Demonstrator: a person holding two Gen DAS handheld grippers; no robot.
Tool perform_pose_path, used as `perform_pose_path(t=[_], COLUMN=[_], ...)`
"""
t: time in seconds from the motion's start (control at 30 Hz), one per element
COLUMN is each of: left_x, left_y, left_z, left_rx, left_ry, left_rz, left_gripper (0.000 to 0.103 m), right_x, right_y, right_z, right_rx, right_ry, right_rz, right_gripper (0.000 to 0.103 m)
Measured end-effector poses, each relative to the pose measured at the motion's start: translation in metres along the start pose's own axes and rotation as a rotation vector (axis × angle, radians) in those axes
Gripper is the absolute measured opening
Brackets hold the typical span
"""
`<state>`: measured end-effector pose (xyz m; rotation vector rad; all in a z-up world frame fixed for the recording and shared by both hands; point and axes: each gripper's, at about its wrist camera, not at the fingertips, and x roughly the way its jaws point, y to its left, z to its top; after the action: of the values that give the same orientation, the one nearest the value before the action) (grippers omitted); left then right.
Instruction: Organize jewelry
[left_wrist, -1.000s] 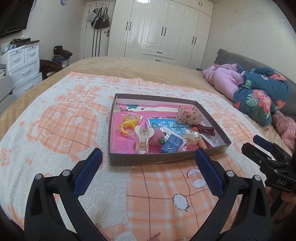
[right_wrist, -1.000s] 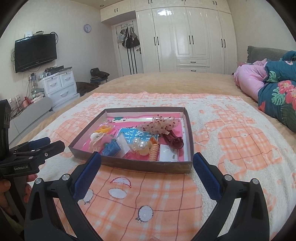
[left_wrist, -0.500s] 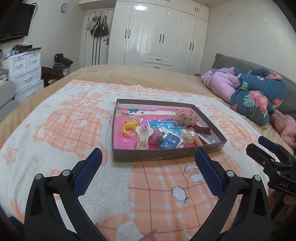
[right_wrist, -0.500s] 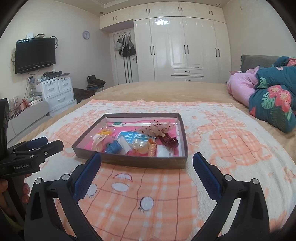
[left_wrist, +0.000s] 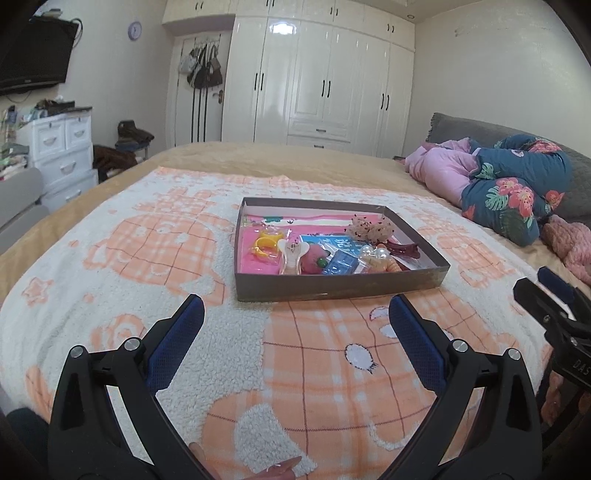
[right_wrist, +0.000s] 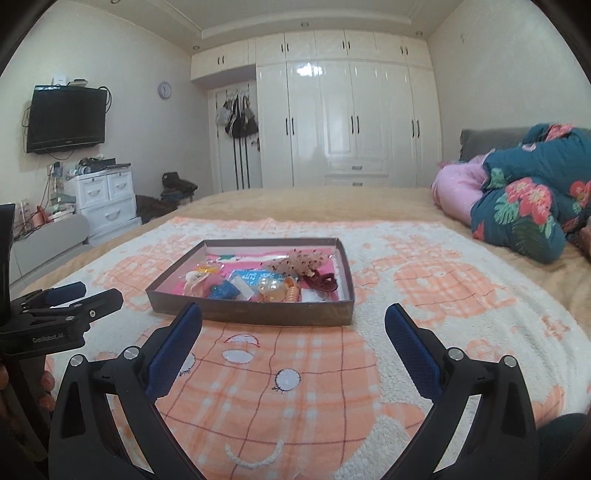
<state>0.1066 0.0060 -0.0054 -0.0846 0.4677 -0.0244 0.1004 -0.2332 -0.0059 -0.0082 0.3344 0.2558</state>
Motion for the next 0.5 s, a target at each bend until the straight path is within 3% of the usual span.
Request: perform_pose_path(t=[0.23,0.5], left_x=[-0.014,-0.016], left_y=[-0.006,-0.008], left_z=[-0.008,-0.010], left_rx=[0.015,0.012], left_ry=[-0.073,-0.083], left_rz=[0.009,0.005], left_gripper=[0.092,0.092], right_x=[-0.019,-0.020], right_y=[-0.006,0.004], right_z=[-0.002,-0.009], right_rx=[0.043,0.012], right_ry=[-0.062,-0.061], right_rz=[-0.028,-0.001], right_gripper=[0.097,0.097])
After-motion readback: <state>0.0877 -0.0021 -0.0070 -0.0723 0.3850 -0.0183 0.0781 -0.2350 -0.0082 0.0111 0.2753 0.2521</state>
